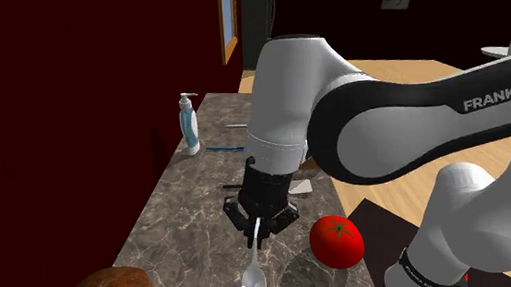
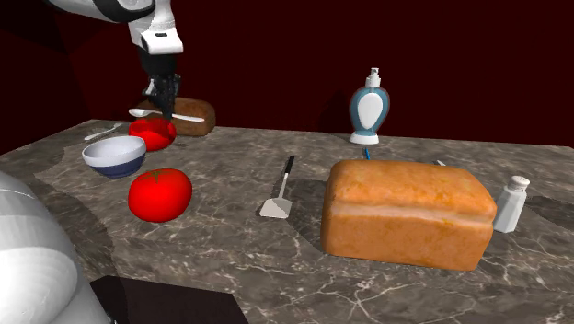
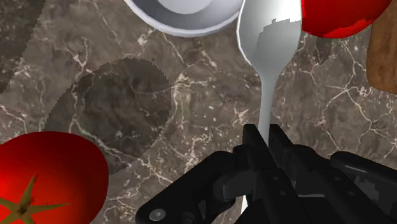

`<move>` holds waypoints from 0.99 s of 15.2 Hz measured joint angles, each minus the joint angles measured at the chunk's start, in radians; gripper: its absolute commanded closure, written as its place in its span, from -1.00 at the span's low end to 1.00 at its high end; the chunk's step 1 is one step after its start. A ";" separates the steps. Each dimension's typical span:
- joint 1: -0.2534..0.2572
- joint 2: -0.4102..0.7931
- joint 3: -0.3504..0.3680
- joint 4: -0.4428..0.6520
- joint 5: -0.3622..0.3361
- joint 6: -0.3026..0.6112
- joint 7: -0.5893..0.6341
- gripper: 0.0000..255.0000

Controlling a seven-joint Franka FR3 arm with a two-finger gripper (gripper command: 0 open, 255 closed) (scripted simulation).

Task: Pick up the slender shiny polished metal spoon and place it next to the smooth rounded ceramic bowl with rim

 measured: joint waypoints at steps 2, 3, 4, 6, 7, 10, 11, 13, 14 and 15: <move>0.026 -0.037 0.021 -0.023 0.023 -0.003 0.031 1.00; 0.041 -0.059 0.033 -0.031 0.035 -0.011 0.052 1.00; 0.057 -0.077 0.049 -0.041 0.048 -0.012 0.074 1.00; 0.090 -0.119 0.074 -0.060 0.074 -0.022 0.114 1.00; 0.105 -0.139 0.085 -0.069 0.086 -0.028 0.133 1.00; 0.156 -0.197 0.128 -0.083 0.124 -0.049 0.204 1.00; 0.167 -0.211 0.135 -0.081 0.131 -0.060 0.222 1.00; 0.192 -0.228 0.173 -0.078 0.154 -0.062 0.270 1.00; 0.203 -0.238 0.186 -0.078 0.163 -0.066 0.290 1.00; 0.221 -0.258 0.197 -0.085 0.176 -0.072 0.312 1.00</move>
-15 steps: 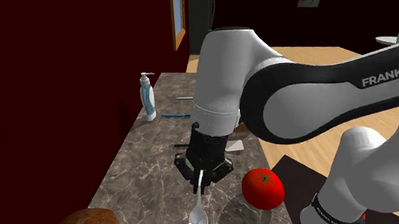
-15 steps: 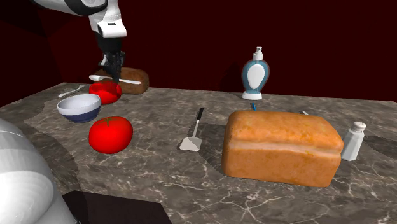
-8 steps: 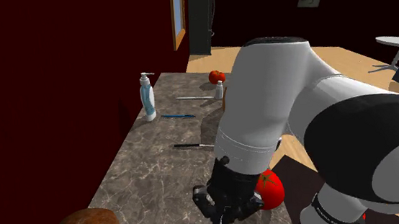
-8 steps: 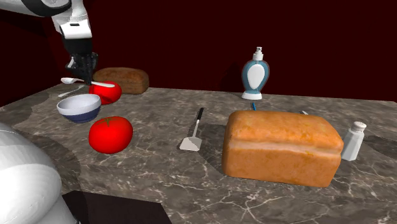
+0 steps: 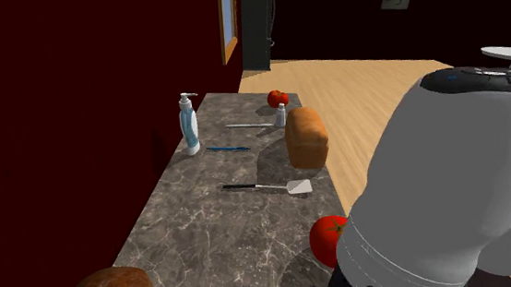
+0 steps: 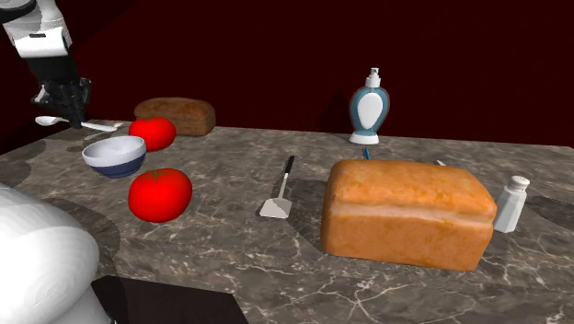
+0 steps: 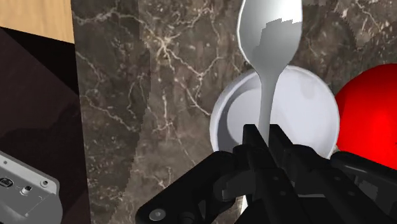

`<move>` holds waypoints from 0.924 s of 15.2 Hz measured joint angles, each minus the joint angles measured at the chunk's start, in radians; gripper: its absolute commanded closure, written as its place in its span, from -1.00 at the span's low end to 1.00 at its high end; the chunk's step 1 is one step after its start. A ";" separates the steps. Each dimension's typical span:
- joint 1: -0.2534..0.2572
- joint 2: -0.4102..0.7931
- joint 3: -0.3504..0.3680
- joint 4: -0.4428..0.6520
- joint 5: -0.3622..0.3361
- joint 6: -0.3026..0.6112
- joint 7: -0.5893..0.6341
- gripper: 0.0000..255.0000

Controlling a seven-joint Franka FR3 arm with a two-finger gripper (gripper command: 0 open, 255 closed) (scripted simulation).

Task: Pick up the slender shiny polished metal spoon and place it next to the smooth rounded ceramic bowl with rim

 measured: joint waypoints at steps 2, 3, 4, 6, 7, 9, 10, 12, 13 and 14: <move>0.024 -0.020 0.031 0.011 0.019 -0.013 0.048 1.00; 0.036 -0.027 0.051 0.013 0.031 -0.012 0.073 1.00; 0.044 -0.029 0.073 0.025 0.040 -0.015 0.101 1.00; 0.058 -0.034 0.114 0.048 0.057 -0.019 0.152 1.00; 0.067 -0.039 0.132 0.054 0.066 -0.020 0.176 1.00; 0.076 -0.041 0.175 0.083 0.081 -0.026 0.229 1.00; 0.082 -0.043 0.188 0.078 0.089 -0.019 0.238 1.00; 0.080 -0.036 0.209 0.069 0.101 0.003 0.242 1.00; 0.080 -0.035 0.216 0.060 0.106 0.014 0.239 1.00; 0.079 -0.030 0.228 0.050 0.114 0.030 0.237 1.00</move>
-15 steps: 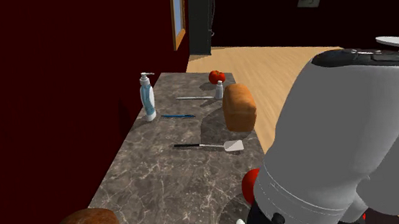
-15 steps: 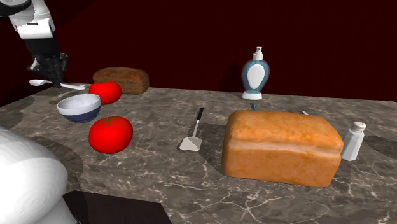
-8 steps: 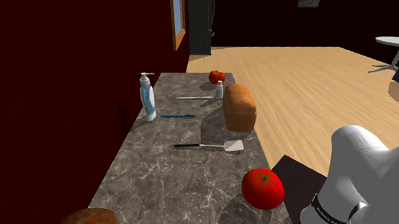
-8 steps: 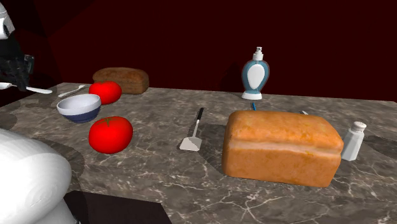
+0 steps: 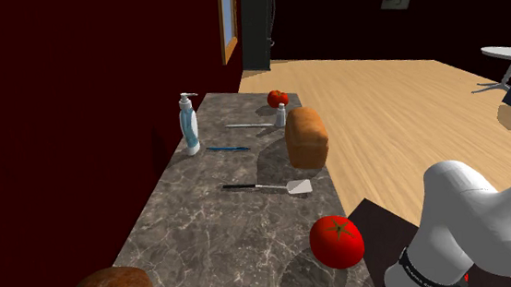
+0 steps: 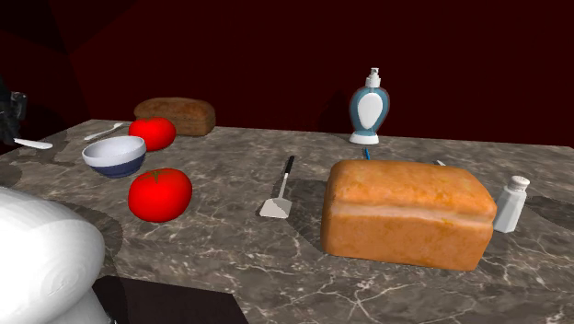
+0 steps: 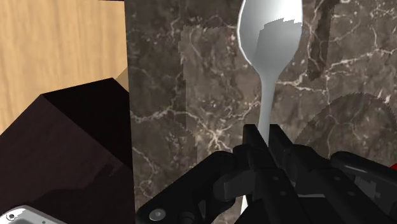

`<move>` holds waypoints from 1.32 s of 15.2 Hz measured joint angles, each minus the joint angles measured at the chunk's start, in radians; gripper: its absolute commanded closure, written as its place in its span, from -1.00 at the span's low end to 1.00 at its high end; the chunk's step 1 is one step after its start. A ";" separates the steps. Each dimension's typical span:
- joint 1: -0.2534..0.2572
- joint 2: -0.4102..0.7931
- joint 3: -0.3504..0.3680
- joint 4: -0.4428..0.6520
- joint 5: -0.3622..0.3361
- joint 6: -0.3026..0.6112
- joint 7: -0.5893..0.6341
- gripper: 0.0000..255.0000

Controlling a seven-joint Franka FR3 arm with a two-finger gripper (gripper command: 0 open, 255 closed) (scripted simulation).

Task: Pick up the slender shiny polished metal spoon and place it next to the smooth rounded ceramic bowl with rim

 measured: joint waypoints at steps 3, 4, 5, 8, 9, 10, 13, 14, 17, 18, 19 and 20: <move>-0.005 0.014 0.031 -0.020 0.018 0.039 -0.004 1.00; -0.005 0.017 0.041 -0.033 0.026 0.055 -0.008 1.00; -0.007 0.022 0.051 -0.039 0.032 0.068 -0.010 1.00; -0.008 0.033 0.079 -0.065 0.053 0.108 -0.018 1.00; -0.011 0.040 0.091 -0.073 0.060 0.124 -0.021 1.00; -0.011 0.045 0.100 -0.082 0.067 0.138 -0.024 1.00; -0.023 0.067 0.140 -0.100 0.089 0.185 -0.031 1.00; -0.025 0.073 0.149 -0.107 0.095 0.198 -0.035 1.00; -0.039 0.098 0.191 -0.124 0.116 0.246 -0.043 1.00; -0.046 0.109 0.207 -0.129 0.123 0.264 -0.047 1.00; -0.051 0.116 0.217 -0.133 0.129 0.277 -0.050 1.00; -0.055 0.125 0.233 -0.139 0.137 0.294 -0.051 1.00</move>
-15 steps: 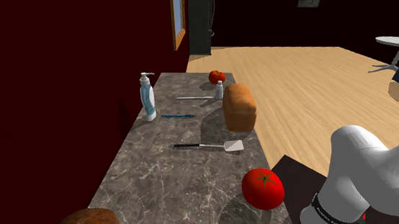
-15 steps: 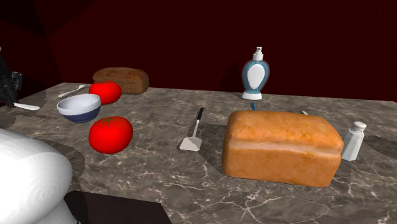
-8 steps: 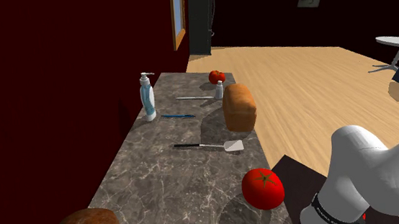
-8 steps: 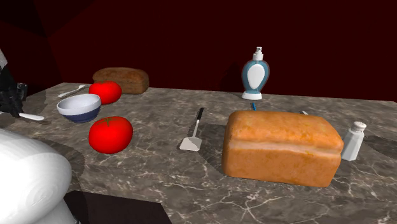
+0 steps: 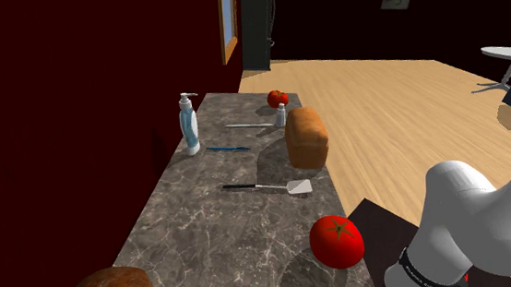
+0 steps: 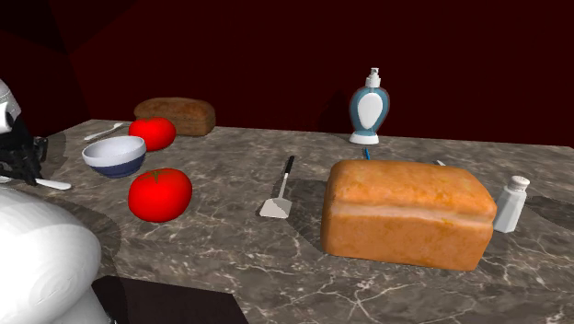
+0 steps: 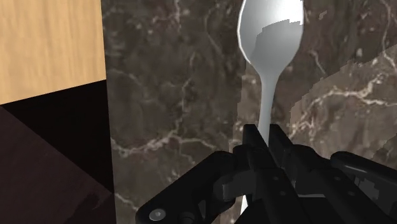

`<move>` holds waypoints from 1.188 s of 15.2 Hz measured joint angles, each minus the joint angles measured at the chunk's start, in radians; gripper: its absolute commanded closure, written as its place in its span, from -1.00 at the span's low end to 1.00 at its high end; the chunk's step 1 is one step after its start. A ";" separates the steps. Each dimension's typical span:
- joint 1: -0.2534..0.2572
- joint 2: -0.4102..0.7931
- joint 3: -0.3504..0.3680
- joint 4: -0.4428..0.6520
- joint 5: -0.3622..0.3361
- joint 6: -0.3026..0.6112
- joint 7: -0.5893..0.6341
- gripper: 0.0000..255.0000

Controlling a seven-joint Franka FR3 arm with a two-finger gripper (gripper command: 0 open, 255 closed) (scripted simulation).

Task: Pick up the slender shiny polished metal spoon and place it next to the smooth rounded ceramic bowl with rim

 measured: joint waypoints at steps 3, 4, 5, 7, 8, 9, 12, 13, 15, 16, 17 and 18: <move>-0.012 0.015 0.020 -0.006 0.009 0.024 -0.006 1.00; -0.012 0.016 0.022 -0.007 0.010 0.026 -0.007 1.00; -0.013 0.016 0.023 -0.007 0.010 0.027 -0.007 1.00; -0.013 0.017 0.024 -0.007 0.010 0.028 -0.007 1.00; -0.013 0.017 0.024 -0.007 0.010 0.028 -0.007 -1.00; -0.013 0.017 0.024 -0.007 0.010 0.028 -0.007 -1.00; -0.013 0.017 0.024 -0.007 0.010 0.028 -0.007 -1.00; -0.013 0.017 0.024 -0.007 0.010 0.028 -0.007 -1.00; 0.002 0.001 0.003 -0.005 0.004 0.008 -0.002 -1.00; 0.023 -0.023 -0.033 -0.002 -0.008 -0.026 0.003 -1.00; 0.039 -0.045 -0.065 0.002 -0.020 -0.059 0.008 -1.00; 0.047 -0.061 -0.092 0.013 -0.036 -0.091 0.012 -1.00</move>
